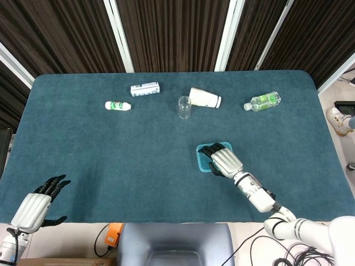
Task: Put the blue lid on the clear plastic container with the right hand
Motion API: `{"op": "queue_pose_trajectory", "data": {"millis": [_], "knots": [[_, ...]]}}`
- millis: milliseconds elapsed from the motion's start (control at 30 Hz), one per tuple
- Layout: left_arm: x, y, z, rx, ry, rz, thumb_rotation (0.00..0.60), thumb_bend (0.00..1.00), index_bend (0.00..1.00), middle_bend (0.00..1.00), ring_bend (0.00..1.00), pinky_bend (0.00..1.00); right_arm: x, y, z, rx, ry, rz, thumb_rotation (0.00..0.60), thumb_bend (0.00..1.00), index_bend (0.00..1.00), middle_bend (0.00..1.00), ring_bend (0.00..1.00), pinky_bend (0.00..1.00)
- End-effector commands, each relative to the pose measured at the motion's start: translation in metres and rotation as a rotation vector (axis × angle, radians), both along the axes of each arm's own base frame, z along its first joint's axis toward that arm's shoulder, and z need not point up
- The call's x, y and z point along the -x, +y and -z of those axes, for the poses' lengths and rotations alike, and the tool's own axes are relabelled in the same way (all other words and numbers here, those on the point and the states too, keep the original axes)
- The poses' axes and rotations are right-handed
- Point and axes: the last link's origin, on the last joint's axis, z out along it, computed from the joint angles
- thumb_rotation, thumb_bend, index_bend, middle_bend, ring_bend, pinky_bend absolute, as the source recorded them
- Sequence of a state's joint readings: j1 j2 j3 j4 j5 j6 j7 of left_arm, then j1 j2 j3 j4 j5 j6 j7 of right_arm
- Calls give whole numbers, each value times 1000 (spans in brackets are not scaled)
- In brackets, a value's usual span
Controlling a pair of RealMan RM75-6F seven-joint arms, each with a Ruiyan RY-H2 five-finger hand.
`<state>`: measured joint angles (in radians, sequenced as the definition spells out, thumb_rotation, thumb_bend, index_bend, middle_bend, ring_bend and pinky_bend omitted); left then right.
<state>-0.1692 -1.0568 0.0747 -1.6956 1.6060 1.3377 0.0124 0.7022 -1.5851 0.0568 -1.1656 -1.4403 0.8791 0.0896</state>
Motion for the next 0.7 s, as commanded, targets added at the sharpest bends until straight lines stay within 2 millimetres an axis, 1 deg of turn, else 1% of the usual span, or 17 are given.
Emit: {"op": "queue_pose_trajectory", "data": {"millis": [33, 300, 433, 567, 667, 700], "knots": [[0, 0, 0, 2, 1, 1, 600, 478, 172, 76, 94, 300, 2, 1, -6, 17, -5, -11, 600, 600, 319, 324, 297, 279], [-1, 0, 1, -1, 6, 3, 600, 478, 172, 76, 94, 301, -1, 3, -32, 131, -62, -70, 600, 600, 319, 324, 297, 276], [-1, 1, 1, -9, 7, 5, 600, 478, 173, 76, 94, 301, -6, 13, -50, 176, -129, -121, 600, 601, 316, 323, 285, 255], [-1, 1, 0, -18, 7, 11, 600, 479, 172, 76, 94, 301, -2, 38, -67, 177, -147, -175, 600, 599, 283, 297, 247, 210], [-1, 1, 0, -28, 11, 15, 600, 478, 172, 76, 94, 301, 14, 66, -82, 224, -80, -177, 600, 584, 223, 251, 199, 163], [-1, 1, 0, -31, 11, 16, 600, 479, 172, 77, 94, 301, 22, 76, -87, 251, -45, -152, 600, 542, 187, 229, 175, 145]]}}
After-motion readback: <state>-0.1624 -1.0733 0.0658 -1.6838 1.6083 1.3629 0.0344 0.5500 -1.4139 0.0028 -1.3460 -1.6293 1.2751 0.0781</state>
